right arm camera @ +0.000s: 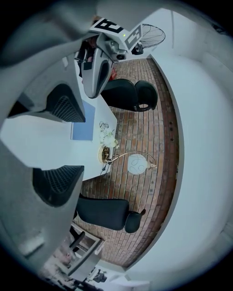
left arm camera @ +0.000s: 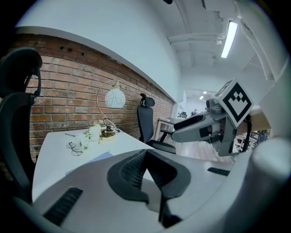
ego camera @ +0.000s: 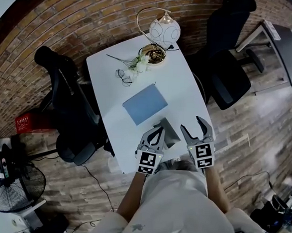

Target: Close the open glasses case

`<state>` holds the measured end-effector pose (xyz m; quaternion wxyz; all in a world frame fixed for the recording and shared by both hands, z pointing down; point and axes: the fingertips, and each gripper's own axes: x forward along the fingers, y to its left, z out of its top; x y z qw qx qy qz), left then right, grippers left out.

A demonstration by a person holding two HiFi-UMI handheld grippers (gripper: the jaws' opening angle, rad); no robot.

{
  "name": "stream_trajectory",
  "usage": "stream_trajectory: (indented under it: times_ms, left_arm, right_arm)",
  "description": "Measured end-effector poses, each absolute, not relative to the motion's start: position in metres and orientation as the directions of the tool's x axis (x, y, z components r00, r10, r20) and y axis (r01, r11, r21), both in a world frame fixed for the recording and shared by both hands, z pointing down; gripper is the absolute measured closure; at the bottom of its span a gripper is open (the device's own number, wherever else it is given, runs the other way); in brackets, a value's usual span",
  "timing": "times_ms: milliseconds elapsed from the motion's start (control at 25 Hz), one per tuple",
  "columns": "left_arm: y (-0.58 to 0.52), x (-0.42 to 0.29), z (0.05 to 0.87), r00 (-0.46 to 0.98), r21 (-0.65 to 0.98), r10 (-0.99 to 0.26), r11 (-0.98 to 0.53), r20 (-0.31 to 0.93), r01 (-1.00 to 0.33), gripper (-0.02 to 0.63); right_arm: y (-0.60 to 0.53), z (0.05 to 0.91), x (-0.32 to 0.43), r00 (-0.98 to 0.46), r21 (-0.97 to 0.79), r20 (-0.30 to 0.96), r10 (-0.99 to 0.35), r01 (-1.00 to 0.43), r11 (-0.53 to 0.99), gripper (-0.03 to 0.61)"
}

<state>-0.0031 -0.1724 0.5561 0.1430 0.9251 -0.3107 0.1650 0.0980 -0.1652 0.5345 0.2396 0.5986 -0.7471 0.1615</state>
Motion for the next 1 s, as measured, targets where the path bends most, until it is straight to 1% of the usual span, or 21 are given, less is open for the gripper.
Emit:
stream_trajectory:
  times_ms: [400, 760, 1000]
  left_arm:
    - [-0.16, 0.007, 0.595, 0.746, 0.199, -0.481, -0.763, 0.46, -0.615, 0.609]
    - [-0.149, 0.017, 0.622, 0.691, 0.188, -0.499, -0.723, 0.523, -0.664, 0.609]
    - [-0.141, 0.022, 0.633, 0.642, 0.194, -0.522, -0.671, 0.562, -0.715, 0.609]
  right_arm:
    - [-0.156, 0.568, 0.103, -0.179, 0.036, 0.615, -0.768, -0.967, 0.254, 0.28]
    - [-0.151, 0.596, 0.1, -0.245, -0.003, 0.65, -0.72, -0.947, 0.32, 0.279]
    - [-0.148, 0.611, 0.093, -0.314, -0.028, 0.665, -0.678, -0.917, 0.398, 0.28]
